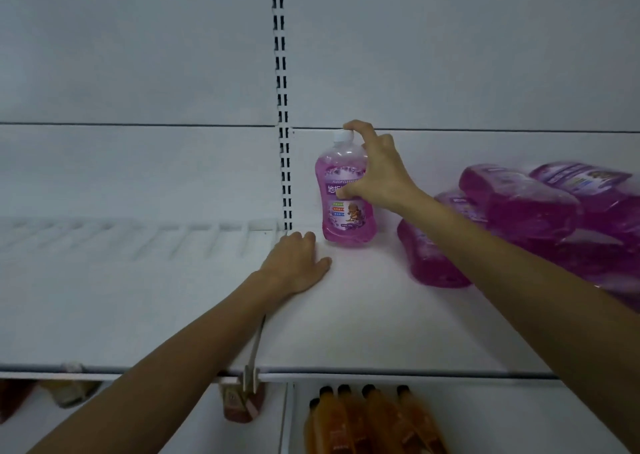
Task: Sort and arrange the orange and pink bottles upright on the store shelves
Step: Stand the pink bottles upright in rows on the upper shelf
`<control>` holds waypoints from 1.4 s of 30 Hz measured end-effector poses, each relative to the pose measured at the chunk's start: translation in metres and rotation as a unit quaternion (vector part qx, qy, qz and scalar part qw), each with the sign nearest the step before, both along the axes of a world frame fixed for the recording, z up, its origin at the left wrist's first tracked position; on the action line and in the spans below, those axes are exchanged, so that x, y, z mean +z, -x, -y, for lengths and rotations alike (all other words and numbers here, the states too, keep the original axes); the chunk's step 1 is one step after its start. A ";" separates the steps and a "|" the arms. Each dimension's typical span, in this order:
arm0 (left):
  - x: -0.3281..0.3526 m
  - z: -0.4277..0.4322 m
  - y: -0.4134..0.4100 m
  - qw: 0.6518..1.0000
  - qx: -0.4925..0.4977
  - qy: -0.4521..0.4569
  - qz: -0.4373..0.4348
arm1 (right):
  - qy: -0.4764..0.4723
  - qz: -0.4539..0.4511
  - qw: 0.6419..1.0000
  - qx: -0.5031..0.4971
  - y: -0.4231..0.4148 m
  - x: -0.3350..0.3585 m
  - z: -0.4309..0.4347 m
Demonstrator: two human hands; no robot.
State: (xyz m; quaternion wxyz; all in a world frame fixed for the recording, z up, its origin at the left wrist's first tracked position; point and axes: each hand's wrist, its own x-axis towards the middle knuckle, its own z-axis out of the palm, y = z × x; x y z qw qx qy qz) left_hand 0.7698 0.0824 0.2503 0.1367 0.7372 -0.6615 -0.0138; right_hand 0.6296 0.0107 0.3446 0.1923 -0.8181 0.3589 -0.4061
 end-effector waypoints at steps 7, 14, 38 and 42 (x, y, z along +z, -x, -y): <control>-0.003 -0.007 -0.006 0.996 0.007 0.006 0.089 | -0.024 0.044 0.998 0.026 -0.023 -0.026 0.019; -0.008 -0.010 -0.002 0.989 -0.025 0.081 0.119 | 0.051 -0.006 0.998 0.020 -0.046 -0.033 0.031; 0.102 -0.015 0.144 0.969 -0.168 0.132 -0.126 | 0.024 -0.162 0.957 -0.241 0.151 0.085 -0.017; 0.094 -0.003 0.177 0.977 -0.174 0.073 -0.099 | -0.052 -0.157 0.964 -0.211 0.180 0.062 -0.004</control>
